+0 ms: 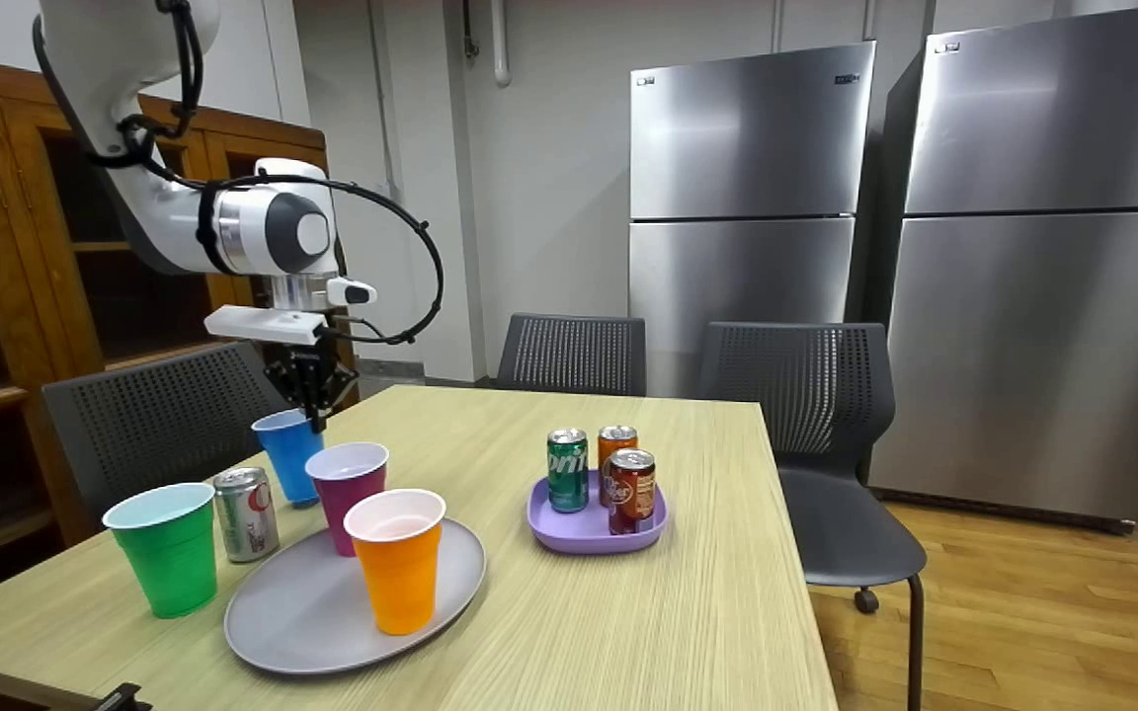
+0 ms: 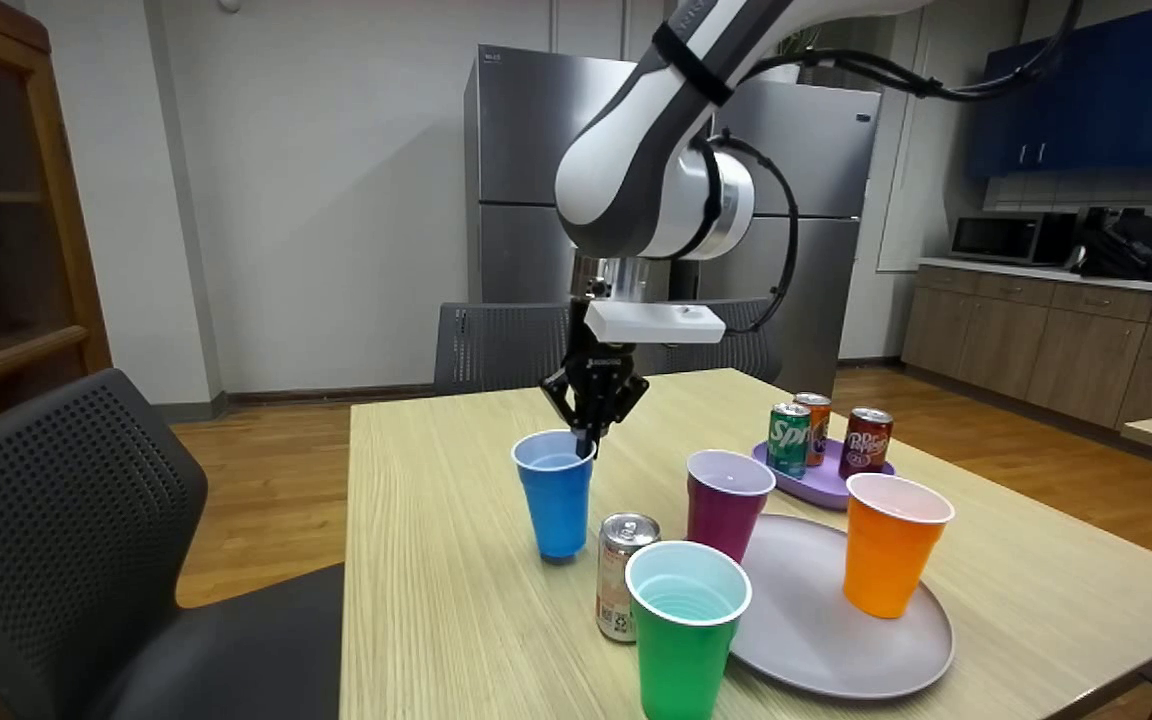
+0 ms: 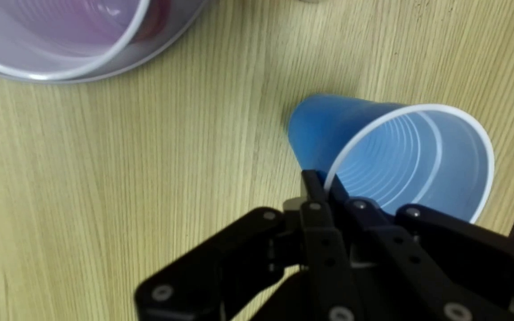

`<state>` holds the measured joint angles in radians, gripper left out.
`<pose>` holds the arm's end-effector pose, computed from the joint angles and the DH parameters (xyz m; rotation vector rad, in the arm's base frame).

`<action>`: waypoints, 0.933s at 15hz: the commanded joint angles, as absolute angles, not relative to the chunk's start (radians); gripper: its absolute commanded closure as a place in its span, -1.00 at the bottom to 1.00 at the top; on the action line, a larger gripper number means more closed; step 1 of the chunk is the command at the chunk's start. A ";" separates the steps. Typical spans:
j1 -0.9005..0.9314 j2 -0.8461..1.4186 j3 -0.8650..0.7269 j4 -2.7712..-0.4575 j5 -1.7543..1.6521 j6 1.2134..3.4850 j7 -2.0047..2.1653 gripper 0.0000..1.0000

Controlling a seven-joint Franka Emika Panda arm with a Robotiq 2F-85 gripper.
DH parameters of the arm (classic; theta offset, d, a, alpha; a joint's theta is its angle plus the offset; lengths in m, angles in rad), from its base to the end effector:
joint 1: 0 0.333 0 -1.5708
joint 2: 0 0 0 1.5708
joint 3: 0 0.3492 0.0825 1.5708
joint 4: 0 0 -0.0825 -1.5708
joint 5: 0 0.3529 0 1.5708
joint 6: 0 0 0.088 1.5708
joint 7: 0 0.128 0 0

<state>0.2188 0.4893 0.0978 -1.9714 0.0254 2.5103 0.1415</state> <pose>0.5880 0.1890 0.2580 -3.0621 -0.2184 -0.0557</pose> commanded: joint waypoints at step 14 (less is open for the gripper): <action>0.240 0.321 -0.007 -2.000 -0.159 2.497 0.336 0.98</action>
<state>0.2401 0.3654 0.0117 -1.9688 -0.1181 2.5102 0.2868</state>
